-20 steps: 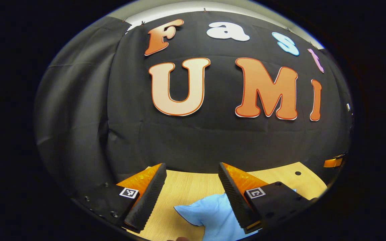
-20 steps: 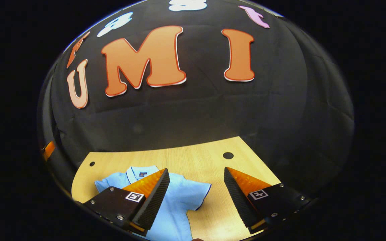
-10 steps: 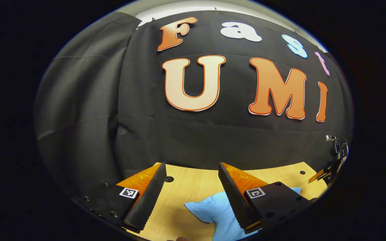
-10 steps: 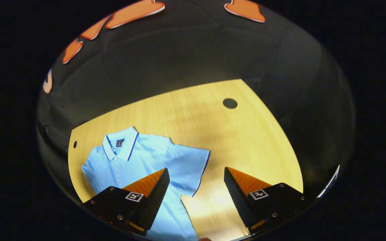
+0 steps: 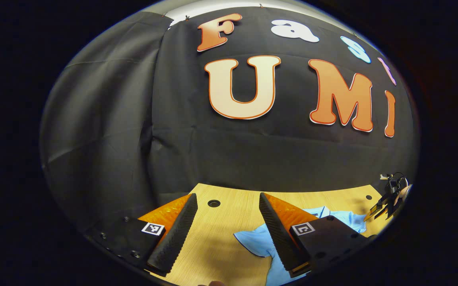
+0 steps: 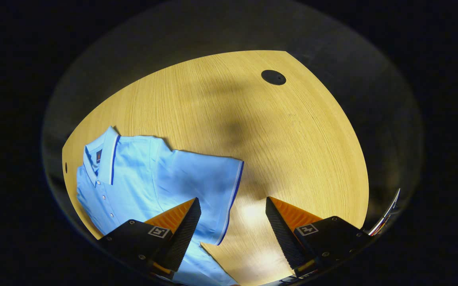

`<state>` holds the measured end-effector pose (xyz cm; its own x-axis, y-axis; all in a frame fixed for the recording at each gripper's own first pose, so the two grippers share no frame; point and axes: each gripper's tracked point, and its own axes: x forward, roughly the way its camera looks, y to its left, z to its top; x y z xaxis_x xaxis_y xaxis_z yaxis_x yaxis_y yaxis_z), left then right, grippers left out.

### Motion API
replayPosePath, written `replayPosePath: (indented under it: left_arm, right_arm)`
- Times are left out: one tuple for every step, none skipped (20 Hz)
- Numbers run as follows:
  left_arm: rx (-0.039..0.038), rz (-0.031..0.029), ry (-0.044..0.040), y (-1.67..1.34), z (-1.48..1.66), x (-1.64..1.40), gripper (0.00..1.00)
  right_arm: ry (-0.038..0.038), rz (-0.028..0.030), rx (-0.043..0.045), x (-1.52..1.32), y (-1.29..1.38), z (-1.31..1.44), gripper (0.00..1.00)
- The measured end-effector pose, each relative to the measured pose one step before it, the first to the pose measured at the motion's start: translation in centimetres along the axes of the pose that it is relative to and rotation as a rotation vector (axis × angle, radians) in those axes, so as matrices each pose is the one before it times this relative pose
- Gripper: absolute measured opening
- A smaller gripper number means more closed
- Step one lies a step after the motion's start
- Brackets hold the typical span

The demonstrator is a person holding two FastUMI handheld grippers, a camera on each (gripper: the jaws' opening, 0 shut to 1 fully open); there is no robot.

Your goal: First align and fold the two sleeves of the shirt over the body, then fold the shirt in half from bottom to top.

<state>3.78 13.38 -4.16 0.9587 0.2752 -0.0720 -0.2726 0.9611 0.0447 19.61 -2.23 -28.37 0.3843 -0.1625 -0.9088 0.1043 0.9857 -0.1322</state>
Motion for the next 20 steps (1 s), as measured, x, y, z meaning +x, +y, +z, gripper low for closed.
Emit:
replayPosePath:
  left_arm:
    - [0.00502,0.00024,0.00142,-0.084,-0.045,0.035,1.0]
    - [0.00173,0.00016,0.0029,-0.016,-0.079,0.177,1.0]
    - [-0.00169,-0.00163,0.00306,0.001,-0.026,0.147,1.0]
    - [-0.00113,0.0009,0.00226,-0.176,-0.132,0.073,1.0]
    - [-0.00116,-0.00346,0.0016,-0.255,-0.119,0.122,1.0]
    - [0.00063,-0.00214,0.00224,-0.119,-0.096,0.079,1.0]
    - [0.00322,0.00281,0.00031,0.056,0.092,0.08,1.0]
    - [0.0024,0.00197,0.0015,0.055,-0.113,0.108,1.0]
    - [0.00073,0.00252,0.00344,0.145,0.014,0.045,1.0]
    - [-0.00033,0.0028,0.00508,0.013,-0.269,0.032,1.0]
    - [-0.00329,-0.00266,0.00271,-0.041,-0.05,0.06,1.0]
    - [-0.00171,-0.00317,0.00333,-0.228,-0.082,0.022,1.0]
    - [0.001,-0.00229,0.0044,-0.199,-0.185,0.187,1.0]
    - [0.00111,-0.00103,0.00057,-0.083,0.065,0.052,1.0]
    - [0.00135,0.00026,-0.00052,-0.035,0.102,0.138,1.0]
    - [0.00223,0.00044,-0.00086,0.138,-0.063,-0.027,1.0]
    - [0.00253,0.00171,0.00007,0.066,0.152,-0.025,1.0]
    - [0.00222,0.0021,0.00084,0.185,-0.173,0.083,1.0]
    - [-0.00049,0.00138,0.001,0.173,-0.144,0.079,1.0]
    - [-0.00134,0.00029,0.00278,0.191,0.04,0.052,1.0]
  right_arm:
    - [0.0043,-0.00106,-0.00054,0.293,0.128,-0.03,0.99]
    - [0.00885,0.00402,0.00097,0.14,0.129,-0.153,0.99]
    - [0.00886,0.00387,0.00293,0.211,0.121,-0.1,1.0]
    - [0.01147,-0.00158,0.00271,0.165,0.009,-0.111,0.99]
    - [0.00634,-0.0011,0.00222,0.131,0.048,-0.033,0.99]
    - [0.00937,-0.00249,0.00577,0.358,0.082,-0.167,0.99]
    - [0.00941,0.00328,0.00784,0.152,0.081,-0.011,0.99]
    - [0.01042,0.00678,0.00981,0.126,0.088,-0.153,0.99]
    - [0.00591,0.00464,0.00698,0.083,0.007,0.05,0.99]
    - [0.00353,0.00516,0.00455,0.066,0.049,-0.043,0.99]
    - [0.0001,0.0011,0.00792,-0.056,0.113,0.147,0.98]
    - [-0.00036,-0.00087,0.00094,0.086,0.031,-0.131,0.92]
    - [-0.00296,-0.00051,0.00135,0.034,0.232,-0.025,0.87]
    - [-0.00142,-0.00207,0.0063,0.114,0.262,0.019,0.8]
    - [-0.00275,-0.00063,0.00947,0.075,0.038,0.039,0.75]
    - [-0.00451,0.00041,0.01292,-0.121,-0.214,0.167,0.64]
    - [-0.00461,0.00033,0.01516,0.078,-0.184,0.226,0.57]
    - [-0.00698,0.00448,0.02384,-0.288,-0.224,0.274,0.31]
    - [-0.00922,0.00091,0.00116,-0.033,0.156,-0.03,0.12]
    - [-0.02006,0.00054,-0.01205,-0.019,0.165,0.156,0.08]
